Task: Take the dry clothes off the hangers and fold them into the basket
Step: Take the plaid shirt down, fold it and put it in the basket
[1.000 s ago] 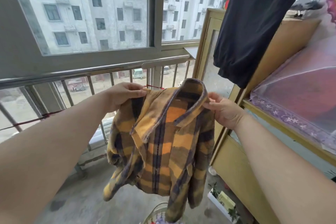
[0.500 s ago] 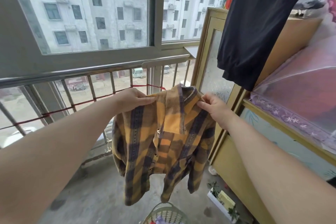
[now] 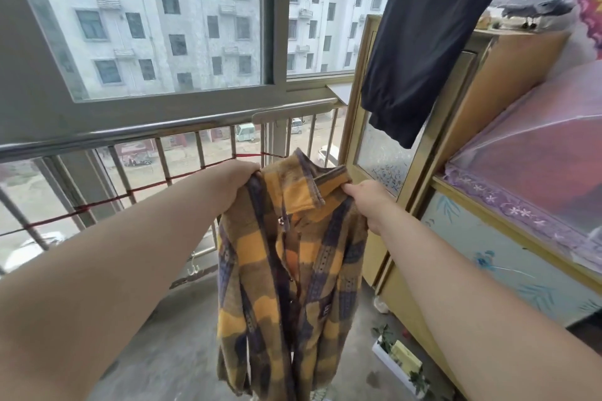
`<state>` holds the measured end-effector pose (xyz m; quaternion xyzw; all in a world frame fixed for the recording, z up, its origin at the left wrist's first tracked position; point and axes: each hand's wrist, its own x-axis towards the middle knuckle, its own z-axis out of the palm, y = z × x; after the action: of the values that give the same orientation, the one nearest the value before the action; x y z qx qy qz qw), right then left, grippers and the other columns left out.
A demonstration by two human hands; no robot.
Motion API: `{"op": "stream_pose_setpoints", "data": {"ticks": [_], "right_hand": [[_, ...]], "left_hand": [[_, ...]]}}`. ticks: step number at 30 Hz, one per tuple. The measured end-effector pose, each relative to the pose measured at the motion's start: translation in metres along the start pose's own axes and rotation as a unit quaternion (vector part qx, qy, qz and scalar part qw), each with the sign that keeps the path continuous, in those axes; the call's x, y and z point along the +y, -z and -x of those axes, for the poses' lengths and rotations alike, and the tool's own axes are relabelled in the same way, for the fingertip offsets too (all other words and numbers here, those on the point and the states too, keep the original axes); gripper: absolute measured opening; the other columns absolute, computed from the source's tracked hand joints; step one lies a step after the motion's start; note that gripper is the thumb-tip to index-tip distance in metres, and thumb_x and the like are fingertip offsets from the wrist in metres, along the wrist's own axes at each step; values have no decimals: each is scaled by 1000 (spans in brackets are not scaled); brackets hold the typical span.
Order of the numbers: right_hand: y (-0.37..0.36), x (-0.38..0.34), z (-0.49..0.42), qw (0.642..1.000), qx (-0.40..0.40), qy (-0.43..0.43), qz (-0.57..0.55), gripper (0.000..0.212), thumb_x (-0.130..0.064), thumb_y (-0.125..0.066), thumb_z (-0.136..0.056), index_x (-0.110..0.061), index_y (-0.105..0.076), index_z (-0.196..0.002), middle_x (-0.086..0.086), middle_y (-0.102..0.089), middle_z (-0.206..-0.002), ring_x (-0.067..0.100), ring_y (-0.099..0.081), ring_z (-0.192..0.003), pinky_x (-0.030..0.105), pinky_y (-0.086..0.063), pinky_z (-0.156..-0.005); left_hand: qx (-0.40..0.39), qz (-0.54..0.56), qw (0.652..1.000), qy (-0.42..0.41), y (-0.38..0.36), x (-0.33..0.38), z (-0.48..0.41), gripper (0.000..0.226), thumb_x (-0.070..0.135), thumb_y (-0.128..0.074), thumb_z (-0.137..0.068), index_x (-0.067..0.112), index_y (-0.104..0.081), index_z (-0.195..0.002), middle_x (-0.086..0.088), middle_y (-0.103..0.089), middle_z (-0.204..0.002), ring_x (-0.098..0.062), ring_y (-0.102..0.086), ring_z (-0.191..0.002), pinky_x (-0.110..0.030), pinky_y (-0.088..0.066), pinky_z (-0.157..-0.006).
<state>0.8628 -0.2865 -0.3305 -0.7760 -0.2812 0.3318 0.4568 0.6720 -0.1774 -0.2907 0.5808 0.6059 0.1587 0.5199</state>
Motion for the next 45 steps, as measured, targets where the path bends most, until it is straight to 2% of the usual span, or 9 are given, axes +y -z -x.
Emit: {"op": "stream_pose_setpoints", "data": {"ticks": [7,11,14,21,28,33,37,42,45], "right_hand": [[-33,-6,7,942,45,-118,-311,15,-7,-46,-97,2,-58,-98,15,-61,-78,27,-60,-68,44,-56,-68],[-40,-6,15,896,55,-157,-411,14,-6,-47,-98,-1,-59,-93,11,-65,-82,27,-66,-74,43,-58,-75],[-38,-10,16,900,37,-160,-404,15,-11,-49,-98,-1,-61,-97,11,-68,-88,29,-67,-83,48,-57,-81],[-30,-14,19,942,-16,-118,-315,19,-16,-49,-99,-2,-61,-104,10,-66,-73,25,-65,-63,38,-58,-63],[1,-8,26,974,-49,-43,-218,19,-20,-54,-98,-5,-60,-87,11,-66,-77,24,-66,-67,33,-56,-62],[-30,-7,18,984,62,-40,-162,27,-30,-51,-98,-9,-55,-83,2,-56,-73,23,-60,-73,34,-51,-71],[-56,-16,18,978,166,2,-126,32,-31,-46,-96,-3,-53,-110,9,-58,-94,21,-52,-76,35,-45,-66],[-71,-24,29,985,123,47,-107,21,-27,-57,-85,-10,-57,-97,9,-63,-95,25,-63,-86,46,-56,-81],[-67,-20,32,985,82,32,-147,18,-23,-62,-82,-13,-57,-96,8,-64,-93,22,-64,-85,42,-58,-81]], "left_hand": [[-109,104,988,37,-17,-15,-8,51,52,-45,-94,10,-62,-70,-12,-68,-85,-29,-63,-86,-37,-48,-75],[-222,51,974,-11,-15,-19,5,24,26,-72,-79,11,-65,-96,-14,-68,-100,-32,-63,-96,-46,-48,-93],[-166,-147,970,-101,-15,-22,3,35,16,-81,-69,20,-66,-100,-8,-68,-101,-29,-61,-98,-42,-49,-92],[17,-331,912,-241,-22,-24,13,48,67,-63,-73,19,-66,-75,-1,-66,-75,-17,-61,-69,-28,-49,-56],[32,3,993,-111,5,-21,-9,56,60,-67,-75,11,-65,-103,-7,-61,-100,-28,-57,-91,-35,-47,-82],[109,-47,988,-99,-9,-20,-8,64,64,-53,-82,9,-65,-111,-5,-59,-93,-28,-56,-88,-37,-49,-83],[54,43,995,-71,-31,-12,0,57,53,-52,-88,7,-59,-122,-10,-59,-110,-30,-55,-98,-35,-47,-87],[-8,38,997,-63,-43,-7,8,67,59,-46,-89,8,-51,-133,-12,-55,-129,-31,-51,-115,-37,-39,-91],[-41,-7,998,-52,-37,-10,12,70,62,-57,-81,11,-52,-128,-11,-57,-117,-31,-53,-107,-42,-40,-94]]}}
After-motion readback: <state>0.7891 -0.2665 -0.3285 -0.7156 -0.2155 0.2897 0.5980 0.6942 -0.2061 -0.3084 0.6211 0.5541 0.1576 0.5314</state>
